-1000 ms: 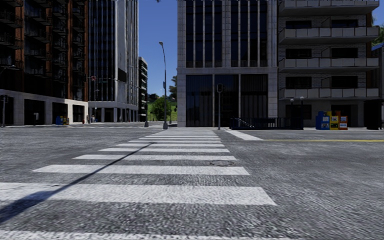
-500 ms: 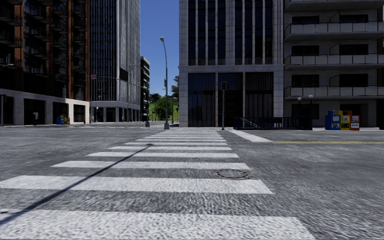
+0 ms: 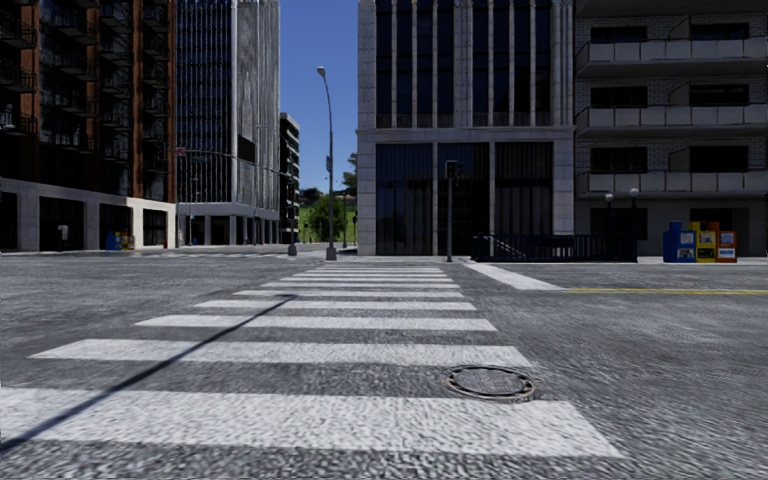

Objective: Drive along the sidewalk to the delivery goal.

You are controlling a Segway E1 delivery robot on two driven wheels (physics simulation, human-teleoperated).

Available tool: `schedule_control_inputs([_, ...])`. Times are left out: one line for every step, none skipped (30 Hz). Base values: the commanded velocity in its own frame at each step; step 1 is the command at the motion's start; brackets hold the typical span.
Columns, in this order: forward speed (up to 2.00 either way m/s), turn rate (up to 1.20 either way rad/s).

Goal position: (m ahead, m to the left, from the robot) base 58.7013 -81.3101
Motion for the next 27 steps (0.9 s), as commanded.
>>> schedule_control_inputs([1.37,0.00])
schedule_control_inputs([1.37,0.00])
schedule_control_inputs([1.44,0.00])
schedule_control_inputs([1.55,0.00])
schedule_control_inputs([1.60,0.00])
schedule_control_inputs([1.83,0.00])
schedule_control_inputs([1.83,0.00])
schedule_control_inputs([1.92,0.00])
schedule_control_inputs([1.94,0.00])
schedule_control_inputs([1.95,0.00])
schedule_control_inputs([1.95,0.00])
schedule_control_inputs([1.95,0.00])
schedule_control_inputs([1.95,0.00])
schedule_control_inputs([1.95,0.00])
schedule_control_inputs([1.95,0.00])
schedule_control_inputs([1.95,0.00])
schedule_control_inputs([1.95,0.00])
schedule_control_inputs([1.95,0.00])
schedule_control_inputs([1.95,0.00])
schedule_control_inputs([1.95,0.00])
schedule_control_inputs([1.95,0.00])
schedule_control_inputs([1.95,0.00])
schedule_control_inputs([1.95,0.00])
schedule_control_inputs([1.95,0.00])
schedule_control_inputs([1.95,0.00])
schedule_control_inputs([1.95,0.00])
schedule_control_inputs([1.95,0.00])
